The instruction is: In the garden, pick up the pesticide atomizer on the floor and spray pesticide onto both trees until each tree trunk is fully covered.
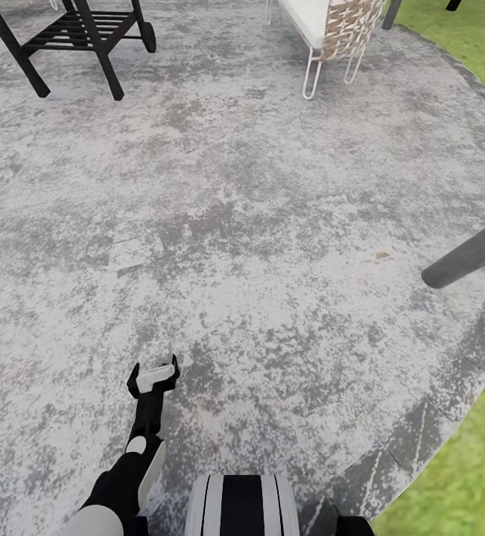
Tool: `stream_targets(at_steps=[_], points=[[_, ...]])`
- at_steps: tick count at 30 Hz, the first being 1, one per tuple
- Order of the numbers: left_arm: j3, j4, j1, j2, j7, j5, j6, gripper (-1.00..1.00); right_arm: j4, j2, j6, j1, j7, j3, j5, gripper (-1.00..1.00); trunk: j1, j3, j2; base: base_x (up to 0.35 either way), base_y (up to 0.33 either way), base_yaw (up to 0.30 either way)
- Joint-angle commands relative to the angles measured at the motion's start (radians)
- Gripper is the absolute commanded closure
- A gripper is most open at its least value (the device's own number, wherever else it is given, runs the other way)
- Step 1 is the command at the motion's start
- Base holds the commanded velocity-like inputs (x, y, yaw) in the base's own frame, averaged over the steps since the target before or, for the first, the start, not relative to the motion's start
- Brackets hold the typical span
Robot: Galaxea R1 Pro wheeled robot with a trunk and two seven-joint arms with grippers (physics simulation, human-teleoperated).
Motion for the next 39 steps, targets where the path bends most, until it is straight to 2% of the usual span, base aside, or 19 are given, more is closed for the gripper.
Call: stream_targets(at_steps=[1,11,39], points=[[-0.001,0.0,0.0,0.0,0.0,0.0,0.0,-1.0,0.0,0.0,0.0,0.0,0.0,0.0,0.0,-1.0,0.0,0.0,0.0,0.0,0.0,0.0],[-0.013,0.0,0.0,0.0,0.0,0.0,0.0,-1.0,0.0,0.0,0.0,0.0,0.0,0.0,0.0,-1.0,0.0,0.0,0.0,-0.04,0.0,0.0],[-0.018,-0.001,0.0,-0.001,0.0,0.0,0.0,-1.0,0.0,0.0,0.0,0.0,0.0,0.0,0.0,-1.0,0.0,0.0,0.0,-0.023,-0.005,0.0]])
